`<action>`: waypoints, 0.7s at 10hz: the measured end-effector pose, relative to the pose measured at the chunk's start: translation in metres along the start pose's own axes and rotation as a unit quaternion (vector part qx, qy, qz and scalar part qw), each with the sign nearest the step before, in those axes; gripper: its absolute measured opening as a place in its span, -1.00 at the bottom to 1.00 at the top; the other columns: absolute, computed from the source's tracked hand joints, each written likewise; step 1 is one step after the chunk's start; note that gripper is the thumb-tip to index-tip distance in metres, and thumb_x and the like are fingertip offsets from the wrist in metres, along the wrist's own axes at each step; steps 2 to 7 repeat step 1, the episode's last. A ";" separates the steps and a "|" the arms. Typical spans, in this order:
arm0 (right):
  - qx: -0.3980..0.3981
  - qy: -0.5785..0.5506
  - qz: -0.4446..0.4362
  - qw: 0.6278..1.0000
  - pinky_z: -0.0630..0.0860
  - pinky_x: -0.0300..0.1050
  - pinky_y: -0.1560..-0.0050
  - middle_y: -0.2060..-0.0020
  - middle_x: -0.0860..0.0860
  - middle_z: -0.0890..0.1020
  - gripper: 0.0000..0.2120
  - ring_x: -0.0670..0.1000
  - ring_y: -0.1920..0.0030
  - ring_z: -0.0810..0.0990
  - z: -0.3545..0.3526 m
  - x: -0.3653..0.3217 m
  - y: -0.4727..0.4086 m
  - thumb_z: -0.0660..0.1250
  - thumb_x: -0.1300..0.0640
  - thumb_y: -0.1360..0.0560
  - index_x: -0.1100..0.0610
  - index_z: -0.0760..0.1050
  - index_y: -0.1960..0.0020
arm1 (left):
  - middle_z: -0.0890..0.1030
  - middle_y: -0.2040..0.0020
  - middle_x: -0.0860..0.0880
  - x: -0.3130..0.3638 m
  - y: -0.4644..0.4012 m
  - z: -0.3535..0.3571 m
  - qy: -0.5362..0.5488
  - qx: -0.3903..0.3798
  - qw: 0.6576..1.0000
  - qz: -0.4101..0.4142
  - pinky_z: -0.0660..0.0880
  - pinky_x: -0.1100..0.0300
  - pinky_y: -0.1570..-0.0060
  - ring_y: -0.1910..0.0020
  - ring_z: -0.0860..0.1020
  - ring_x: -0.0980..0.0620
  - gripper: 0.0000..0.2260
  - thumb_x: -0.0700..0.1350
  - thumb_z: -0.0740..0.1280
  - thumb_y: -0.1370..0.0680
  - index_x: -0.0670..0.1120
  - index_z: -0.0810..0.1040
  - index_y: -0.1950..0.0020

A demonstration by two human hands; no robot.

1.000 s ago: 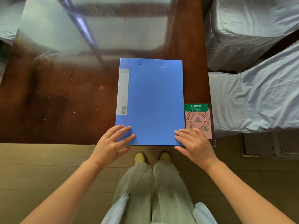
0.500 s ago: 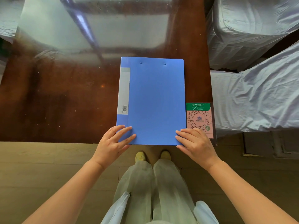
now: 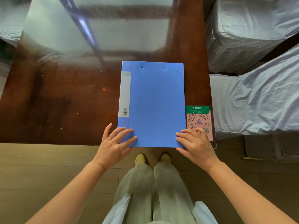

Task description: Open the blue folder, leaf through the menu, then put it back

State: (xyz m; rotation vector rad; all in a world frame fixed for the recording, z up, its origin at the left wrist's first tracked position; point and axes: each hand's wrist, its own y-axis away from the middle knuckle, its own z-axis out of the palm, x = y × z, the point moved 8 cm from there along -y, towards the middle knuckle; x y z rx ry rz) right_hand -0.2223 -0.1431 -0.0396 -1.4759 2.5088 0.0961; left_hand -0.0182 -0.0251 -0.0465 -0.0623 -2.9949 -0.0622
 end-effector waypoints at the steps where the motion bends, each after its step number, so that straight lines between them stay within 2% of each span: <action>1: -0.006 -0.012 0.006 1.000 0.29 0.07 -0.17 -0.02 0.03 0.69 -0.67 0.09 -0.10 0.61 -0.005 0.000 -0.004 0.52 -0.01 -0.29 0.12 0.62 0.02 | 0.61 -0.18 -0.10 0.004 -0.002 -0.011 0.035 0.006 0.999 -0.006 0.16 -0.37 -0.32 -0.17 0.55 -0.15 -0.67 0.11 0.27 -0.43 0.05 0.61 -0.13; 7: -0.006 -0.012 0.006 1.000 0.29 0.07 -0.17 -0.02 0.03 0.69 -0.67 0.09 -0.10 0.61 -0.005 0.000 -0.004 0.52 -0.01 -0.29 0.12 0.62 0.02 | 0.61 -0.18 -0.10 0.004 -0.002 -0.011 0.035 0.006 0.999 -0.006 0.16 -0.37 -0.32 -0.17 0.55 -0.15 -0.67 0.11 0.27 -0.43 0.05 0.61 -0.13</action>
